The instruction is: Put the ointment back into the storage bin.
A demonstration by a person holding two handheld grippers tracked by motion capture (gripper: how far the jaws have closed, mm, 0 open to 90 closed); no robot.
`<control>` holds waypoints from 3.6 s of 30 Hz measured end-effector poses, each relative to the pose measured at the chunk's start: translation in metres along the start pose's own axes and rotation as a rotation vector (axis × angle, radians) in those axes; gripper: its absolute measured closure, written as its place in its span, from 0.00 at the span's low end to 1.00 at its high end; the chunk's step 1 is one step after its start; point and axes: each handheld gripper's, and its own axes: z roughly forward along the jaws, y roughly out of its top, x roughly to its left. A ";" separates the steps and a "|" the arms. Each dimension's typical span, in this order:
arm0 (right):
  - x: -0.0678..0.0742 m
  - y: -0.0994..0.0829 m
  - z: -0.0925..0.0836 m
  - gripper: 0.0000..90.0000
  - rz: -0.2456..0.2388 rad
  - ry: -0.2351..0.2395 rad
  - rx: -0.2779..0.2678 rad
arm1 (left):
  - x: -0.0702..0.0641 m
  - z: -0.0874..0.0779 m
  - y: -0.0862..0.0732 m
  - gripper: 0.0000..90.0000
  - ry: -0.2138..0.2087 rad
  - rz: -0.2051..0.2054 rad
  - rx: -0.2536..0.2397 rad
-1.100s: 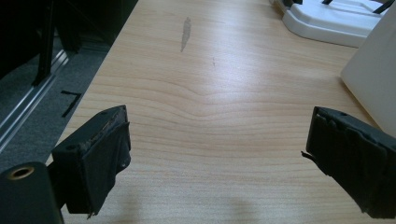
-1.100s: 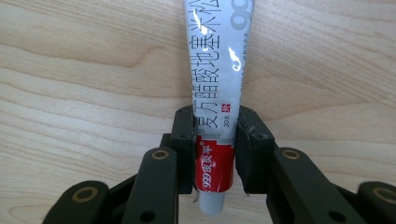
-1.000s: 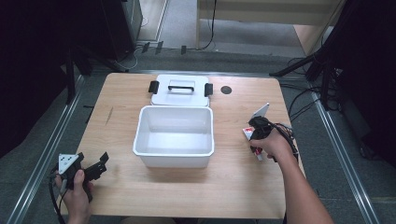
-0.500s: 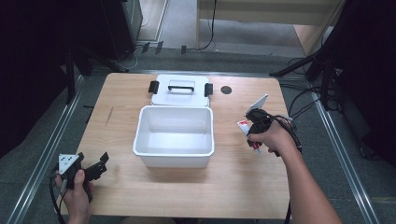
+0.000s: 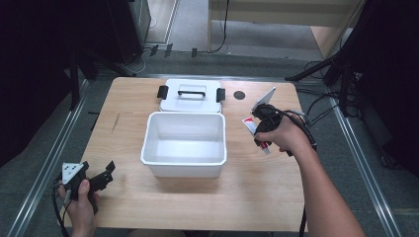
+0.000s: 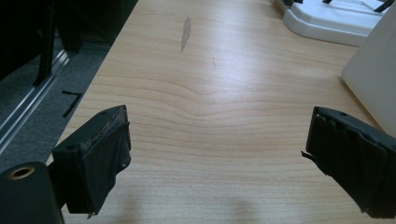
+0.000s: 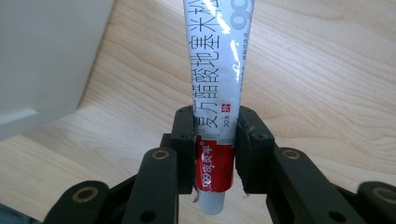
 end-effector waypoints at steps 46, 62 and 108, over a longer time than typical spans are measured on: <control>0.094 0.043 -0.056 0.80 -0.311 0.025 -0.064 | -0.001 0.001 0.001 0.08 0.007 0.009 0.013; 0.119 0.042 -0.052 0.80 -0.602 0.085 -0.105 | -0.001 0.002 0.001 0.08 0.006 0.008 0.014; 0.145 0.040 0.012 0.80 -0.997 0.119 -0.033 | 0.000 0.002 0.001 0.08 0.004 0.005 0.022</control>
